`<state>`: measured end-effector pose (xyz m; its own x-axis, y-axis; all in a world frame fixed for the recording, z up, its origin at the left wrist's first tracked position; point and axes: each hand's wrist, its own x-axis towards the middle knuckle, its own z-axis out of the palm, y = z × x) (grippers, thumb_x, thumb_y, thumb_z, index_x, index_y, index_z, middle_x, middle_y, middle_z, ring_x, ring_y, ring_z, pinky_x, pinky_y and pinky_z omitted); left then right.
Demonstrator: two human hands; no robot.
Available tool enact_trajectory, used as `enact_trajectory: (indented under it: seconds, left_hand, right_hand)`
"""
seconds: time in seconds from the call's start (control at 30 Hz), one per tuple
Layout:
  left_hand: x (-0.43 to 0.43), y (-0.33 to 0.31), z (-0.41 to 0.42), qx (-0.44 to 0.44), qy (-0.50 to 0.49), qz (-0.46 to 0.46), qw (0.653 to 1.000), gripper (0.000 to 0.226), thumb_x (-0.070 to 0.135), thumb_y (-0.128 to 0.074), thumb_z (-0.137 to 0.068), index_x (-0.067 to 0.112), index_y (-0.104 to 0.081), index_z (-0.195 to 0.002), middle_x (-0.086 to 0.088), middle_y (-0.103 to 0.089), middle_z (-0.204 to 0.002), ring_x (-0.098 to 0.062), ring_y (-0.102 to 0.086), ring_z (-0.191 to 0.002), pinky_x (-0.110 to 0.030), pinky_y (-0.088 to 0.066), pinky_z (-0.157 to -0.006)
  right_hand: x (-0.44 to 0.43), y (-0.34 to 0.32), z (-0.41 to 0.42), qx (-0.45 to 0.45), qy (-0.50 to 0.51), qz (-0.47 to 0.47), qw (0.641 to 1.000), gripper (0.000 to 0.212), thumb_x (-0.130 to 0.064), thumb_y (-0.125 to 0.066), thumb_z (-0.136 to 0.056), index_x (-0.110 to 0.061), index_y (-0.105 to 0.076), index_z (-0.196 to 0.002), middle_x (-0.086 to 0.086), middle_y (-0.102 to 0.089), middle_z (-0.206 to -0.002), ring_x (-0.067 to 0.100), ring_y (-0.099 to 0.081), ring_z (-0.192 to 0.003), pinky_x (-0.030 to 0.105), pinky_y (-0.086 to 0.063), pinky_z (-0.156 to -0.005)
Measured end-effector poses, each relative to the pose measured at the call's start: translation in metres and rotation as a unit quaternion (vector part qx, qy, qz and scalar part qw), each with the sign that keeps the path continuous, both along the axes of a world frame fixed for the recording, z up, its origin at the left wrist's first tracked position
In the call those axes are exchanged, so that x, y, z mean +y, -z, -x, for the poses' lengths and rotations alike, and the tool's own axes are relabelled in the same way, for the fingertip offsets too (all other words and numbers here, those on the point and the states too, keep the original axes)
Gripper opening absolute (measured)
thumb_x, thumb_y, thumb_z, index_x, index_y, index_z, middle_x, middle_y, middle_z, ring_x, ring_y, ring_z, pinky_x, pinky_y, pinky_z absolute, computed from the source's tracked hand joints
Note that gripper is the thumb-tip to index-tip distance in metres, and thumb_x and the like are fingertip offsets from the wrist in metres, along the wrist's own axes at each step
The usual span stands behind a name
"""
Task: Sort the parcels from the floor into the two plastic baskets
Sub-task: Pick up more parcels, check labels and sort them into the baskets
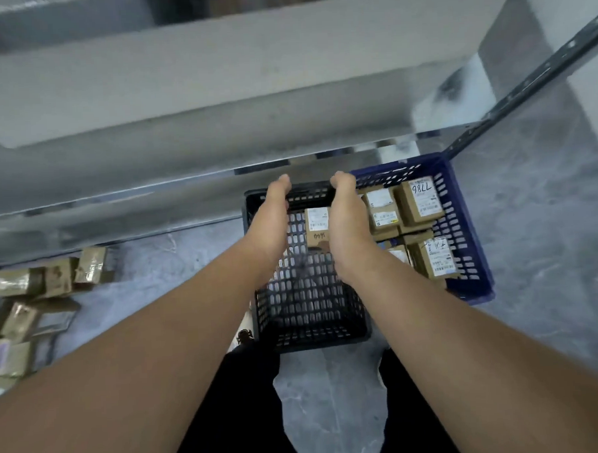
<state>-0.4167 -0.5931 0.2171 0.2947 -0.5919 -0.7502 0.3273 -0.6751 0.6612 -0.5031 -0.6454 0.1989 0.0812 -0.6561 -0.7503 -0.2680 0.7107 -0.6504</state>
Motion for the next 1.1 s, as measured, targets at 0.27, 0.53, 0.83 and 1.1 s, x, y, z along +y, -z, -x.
enact_trajectory:
  seconds: [0.27, 0.53, 0.83, 1.1]
  left_hand:
    - [0.032, -0.195, 0.033, -0.082, -0.084, 0.082, 0.99, 0.057, 0.062, -0.023, -0.104, 0.038, -0.043, -0.151, 0.002, -0.036, -0.161, -0.025, -0.032, -0.147, -0.057, -0.025, -0.12]
    - [0.073, -0.341, 0.087, -0.155, -0.181, 0.192, 0.952, 0.054, 0.062, -0.023, -0.105, 0.04, -0.048, -0.147, 0.004, -0.045, -0.153, -0.022, -0.039, -0.141, -0.056, -0.033, -0.116]
    - [0.164, -0.435, 0.104, -0.22, -0.262, 0.245, 0.907, 0.047, 0.065, -0.024, -0.1, 0.049, -0.05, -0.137, 0.008, -0.05, -0.139, -0.023, -0.042, -0.132, -0.054, -0.035, -0.115]
    - [0.282, -0.446, 0.08, -0.262, -0.329, 0.226, 0.879, 0.051, 0.063, -0.025, -0.103, 0.043, -0.047, -0.145, 0.003, -0.049, -0.144, -0.024, -0.04, -0.134, -0.054, -0.032, -0.116]
  right_hand:
    - [0.026, -0.192, 0.038, -0.039, -0.078, 0.09, 0.992, 0.058, -0.06, -0.033, -0.108, -0.033, -0.054, -0.154, -0.002, -0.053, -0.152, 0.023, -0.05, -0.138, 0.059, -0.042, -0.119]
    - [0.048, -0.336, 0.085, -0.131, -0.173, 0.209, 0.954, 0.063, -0.062, -0.038, -0.104, -0.03, -0.056, -0.155, -0.003, -0.05, -0.161, 0.023, -0.047, -0.148, 0.059, -0.038, -0.124]
    - [0.117, -0.436, 0.088, -0.197, -0.284, 0.278, 0.896, 0.033, -0.06, -0.038, -0.095, -0.037, -0.062, -0.096, -0.017, -0.058, -0.102, 0.023, -0.057, -0.114, 0.059, -0.045, -0.116]
    - [0.228, -0.454, 0.036, -0.241, -0.356, 0.267, 0.862, 0.062, -0.062, -0.038, -0.083, -0.03, -0.066, -0.128, -0.018, -0.059, -0.116, 0.022, -0.055, -0.129, 0.057, -0.043, -0.119]
